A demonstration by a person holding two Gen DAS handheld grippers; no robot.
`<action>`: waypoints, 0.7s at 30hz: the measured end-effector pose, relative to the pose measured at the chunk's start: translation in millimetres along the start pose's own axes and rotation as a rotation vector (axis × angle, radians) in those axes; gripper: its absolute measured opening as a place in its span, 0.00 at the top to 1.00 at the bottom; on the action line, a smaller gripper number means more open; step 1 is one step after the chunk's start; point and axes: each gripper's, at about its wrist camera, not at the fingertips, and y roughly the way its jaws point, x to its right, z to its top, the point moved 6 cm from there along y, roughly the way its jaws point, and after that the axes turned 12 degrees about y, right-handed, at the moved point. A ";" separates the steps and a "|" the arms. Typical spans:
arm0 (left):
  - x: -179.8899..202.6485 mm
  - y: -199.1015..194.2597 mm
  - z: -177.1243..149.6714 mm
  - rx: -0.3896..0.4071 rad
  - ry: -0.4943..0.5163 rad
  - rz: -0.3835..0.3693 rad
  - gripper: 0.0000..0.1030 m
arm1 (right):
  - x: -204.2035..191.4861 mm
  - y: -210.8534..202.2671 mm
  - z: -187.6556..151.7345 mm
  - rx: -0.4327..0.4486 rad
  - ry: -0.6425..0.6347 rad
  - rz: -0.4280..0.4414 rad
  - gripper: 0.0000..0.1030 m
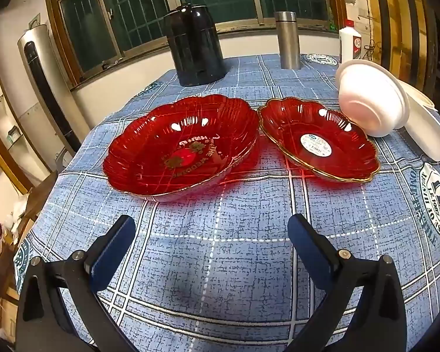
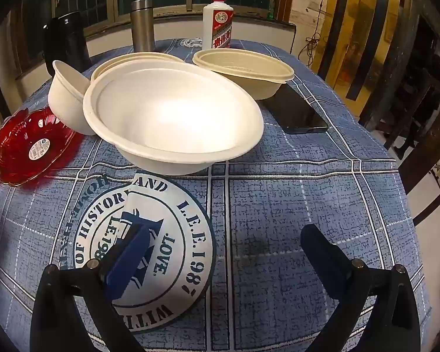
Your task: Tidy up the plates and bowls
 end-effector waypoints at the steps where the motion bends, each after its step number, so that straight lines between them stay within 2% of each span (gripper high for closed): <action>1: 0.3 0.0 -0.1 -0.001 0.000 0.001 0.00 | -0.2 -0.1 0.0 -0.001 -0.001 0.000 0.00; 21: -2.1 -0.6 -1.3 0.002 0.002 0.005 0.00 | -1.8 -4.0 -0.2 0.011 -0.007 0.013 0.00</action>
